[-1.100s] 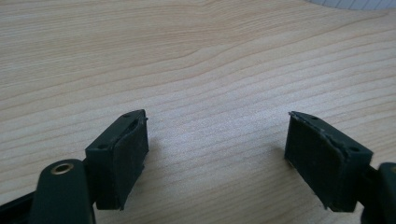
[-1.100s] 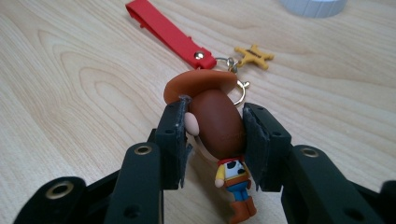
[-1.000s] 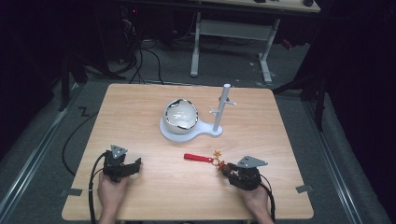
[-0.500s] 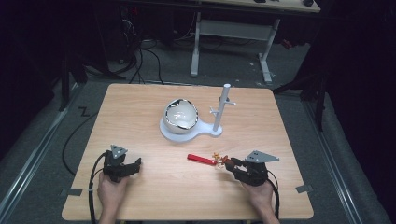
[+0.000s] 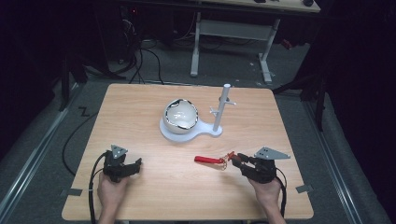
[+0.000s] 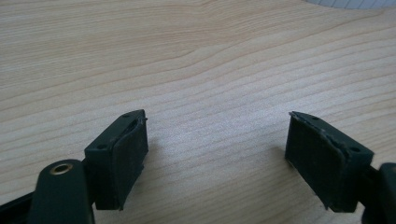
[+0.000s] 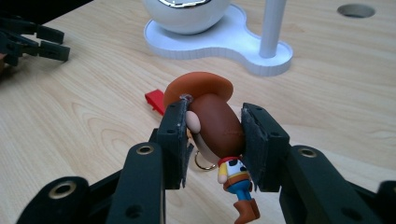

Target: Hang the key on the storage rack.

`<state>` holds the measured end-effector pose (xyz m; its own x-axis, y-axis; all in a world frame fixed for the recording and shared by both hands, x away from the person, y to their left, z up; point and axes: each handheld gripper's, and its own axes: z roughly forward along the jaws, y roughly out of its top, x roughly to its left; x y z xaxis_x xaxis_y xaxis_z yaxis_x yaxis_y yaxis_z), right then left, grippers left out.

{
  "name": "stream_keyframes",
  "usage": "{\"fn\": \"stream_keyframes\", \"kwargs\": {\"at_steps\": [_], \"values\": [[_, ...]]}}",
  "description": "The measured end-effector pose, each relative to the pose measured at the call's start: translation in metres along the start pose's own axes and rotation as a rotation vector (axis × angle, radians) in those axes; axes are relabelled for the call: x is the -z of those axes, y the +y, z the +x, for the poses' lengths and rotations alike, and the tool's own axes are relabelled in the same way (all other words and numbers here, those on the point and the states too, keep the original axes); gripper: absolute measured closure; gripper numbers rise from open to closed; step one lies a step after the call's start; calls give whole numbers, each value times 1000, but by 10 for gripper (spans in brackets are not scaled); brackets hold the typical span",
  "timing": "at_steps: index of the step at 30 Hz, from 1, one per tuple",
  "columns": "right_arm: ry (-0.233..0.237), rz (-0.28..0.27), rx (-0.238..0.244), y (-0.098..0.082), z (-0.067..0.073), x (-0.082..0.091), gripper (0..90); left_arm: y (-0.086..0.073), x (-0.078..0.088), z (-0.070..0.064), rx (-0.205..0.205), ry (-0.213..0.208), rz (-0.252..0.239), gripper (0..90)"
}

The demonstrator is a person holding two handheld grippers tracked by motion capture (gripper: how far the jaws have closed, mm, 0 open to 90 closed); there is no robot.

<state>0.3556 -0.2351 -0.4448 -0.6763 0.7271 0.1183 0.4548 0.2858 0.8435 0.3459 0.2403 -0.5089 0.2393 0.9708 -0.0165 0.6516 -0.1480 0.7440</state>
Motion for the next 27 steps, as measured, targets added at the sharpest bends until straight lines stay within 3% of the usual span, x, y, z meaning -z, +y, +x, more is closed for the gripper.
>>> {"fn": "stream_keyframes", "kwargs": {"at_steps": [10,18,27], "values": [[-4,-53,14,19,-7,9,634,0,0,0,0,0,0,216],[24,-83,24,33,-10,18,638,0,0,0,-2,2,2,216],[6,-112,22,53,-19,24,640,0,0,0,0,0,0,216]]}}
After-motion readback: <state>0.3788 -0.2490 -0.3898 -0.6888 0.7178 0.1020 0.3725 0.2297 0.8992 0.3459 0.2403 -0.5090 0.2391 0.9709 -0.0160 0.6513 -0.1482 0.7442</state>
